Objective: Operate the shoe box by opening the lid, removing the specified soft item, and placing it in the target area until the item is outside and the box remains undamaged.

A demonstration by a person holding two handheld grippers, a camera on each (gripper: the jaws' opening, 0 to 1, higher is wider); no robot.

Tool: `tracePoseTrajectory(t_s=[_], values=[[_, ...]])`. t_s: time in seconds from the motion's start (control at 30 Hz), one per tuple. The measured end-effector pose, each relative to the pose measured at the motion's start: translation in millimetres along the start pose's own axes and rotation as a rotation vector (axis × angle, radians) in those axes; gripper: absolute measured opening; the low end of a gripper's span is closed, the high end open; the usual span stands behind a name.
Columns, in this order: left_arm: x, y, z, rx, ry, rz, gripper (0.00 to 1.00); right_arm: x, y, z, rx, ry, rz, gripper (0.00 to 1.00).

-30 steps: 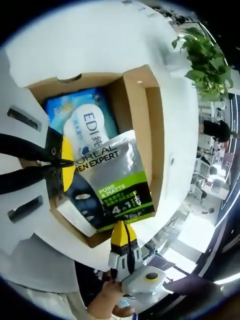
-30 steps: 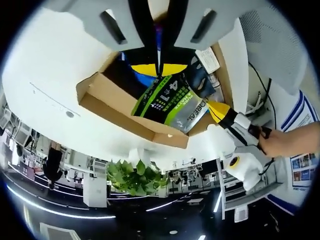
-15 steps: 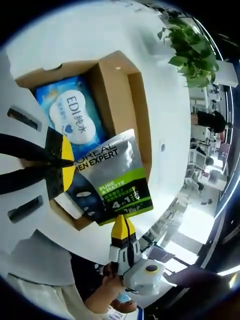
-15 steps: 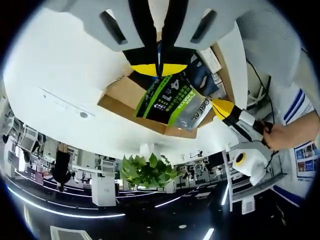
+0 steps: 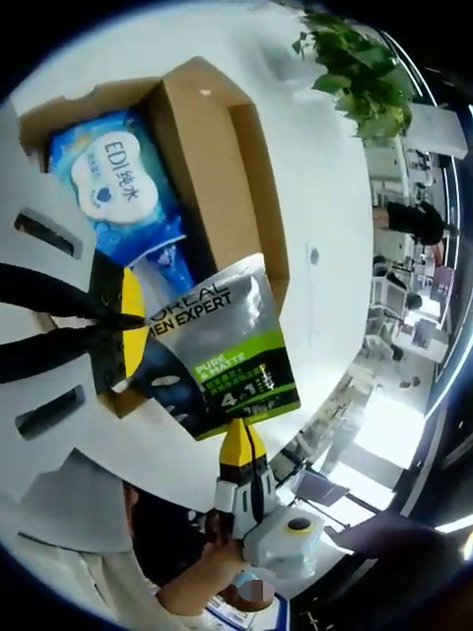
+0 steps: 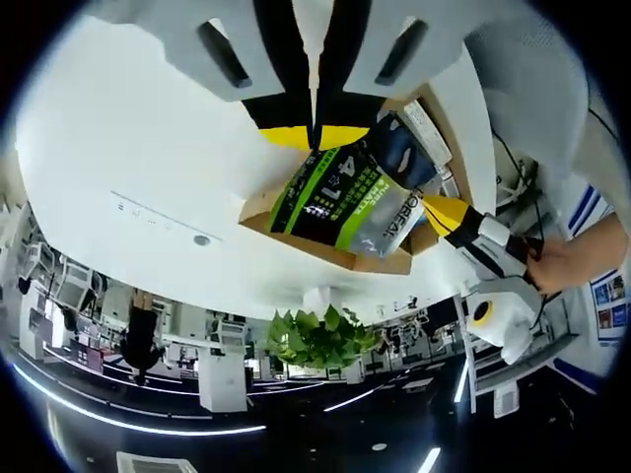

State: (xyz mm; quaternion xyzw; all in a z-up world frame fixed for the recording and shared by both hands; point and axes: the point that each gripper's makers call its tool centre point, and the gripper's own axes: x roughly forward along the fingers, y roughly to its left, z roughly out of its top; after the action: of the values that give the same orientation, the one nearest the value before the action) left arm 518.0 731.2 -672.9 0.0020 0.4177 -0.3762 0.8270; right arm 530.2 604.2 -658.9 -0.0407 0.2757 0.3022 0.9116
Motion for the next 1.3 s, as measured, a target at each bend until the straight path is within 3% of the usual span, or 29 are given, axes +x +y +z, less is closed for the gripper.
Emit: tracePoseTrajectory(t_s=[0.83,1.3], values=[[55,-50.3,18.3,0.086,0.039,-0.092,0.0,-37,-60,-34.6,0.036,0.061,-0.096,0.0],[87,-74.2,18.4,0.146,0.091,-0.127,0.0,-45,-91,-58.3,0.065,0.097,-0.148,0.0]])
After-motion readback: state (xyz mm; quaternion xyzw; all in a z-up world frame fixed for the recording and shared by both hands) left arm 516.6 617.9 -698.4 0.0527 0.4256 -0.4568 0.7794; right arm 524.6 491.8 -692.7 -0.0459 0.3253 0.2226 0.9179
